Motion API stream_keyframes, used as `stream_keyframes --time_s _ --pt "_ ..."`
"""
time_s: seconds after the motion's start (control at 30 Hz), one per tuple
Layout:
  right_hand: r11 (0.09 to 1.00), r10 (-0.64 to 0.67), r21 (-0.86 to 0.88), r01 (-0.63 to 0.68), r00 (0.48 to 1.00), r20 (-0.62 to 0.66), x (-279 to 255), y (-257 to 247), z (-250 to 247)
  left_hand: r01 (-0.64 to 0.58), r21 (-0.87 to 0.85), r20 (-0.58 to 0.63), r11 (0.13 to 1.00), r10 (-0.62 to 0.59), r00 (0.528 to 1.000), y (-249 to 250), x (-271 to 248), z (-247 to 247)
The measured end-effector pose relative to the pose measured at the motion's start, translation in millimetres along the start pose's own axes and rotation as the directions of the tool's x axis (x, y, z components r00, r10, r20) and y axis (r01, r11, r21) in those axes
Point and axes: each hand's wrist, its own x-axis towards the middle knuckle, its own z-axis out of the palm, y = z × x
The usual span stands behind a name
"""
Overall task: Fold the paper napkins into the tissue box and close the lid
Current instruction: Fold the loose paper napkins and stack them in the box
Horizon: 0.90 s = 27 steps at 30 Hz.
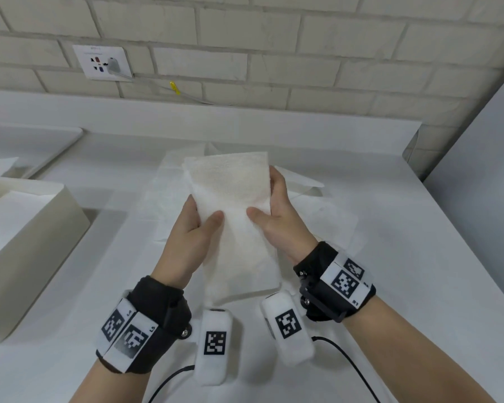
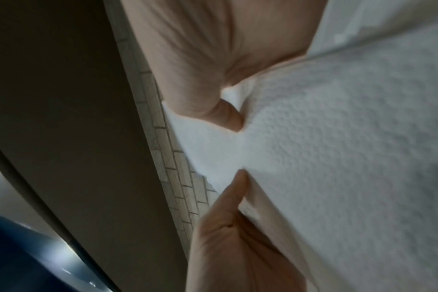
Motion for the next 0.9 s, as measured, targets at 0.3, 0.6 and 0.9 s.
stream_keyframes --time_s 0.3,0.6,0.9 --pt "0.939 0.123 -0.329 -0.101 0.991 0.047 5 -1 -22 0.080 0.055 -0.038 0.995 -0.078 0.996 -6 -3 3" --pt "0.439 0.140 -0.853 -0.283 0.959 -0.246 86 32 -109 0.111 0.005 -0.157 0.994 -0.109 0.982 -7 0 -1" --pt "0.540 0.204 -0.763 -0.357 0.934 -0.292 115 76 -128 0.072 -0.014 -0.191 0.997 -0.073 0.979 -7 -3 -19"
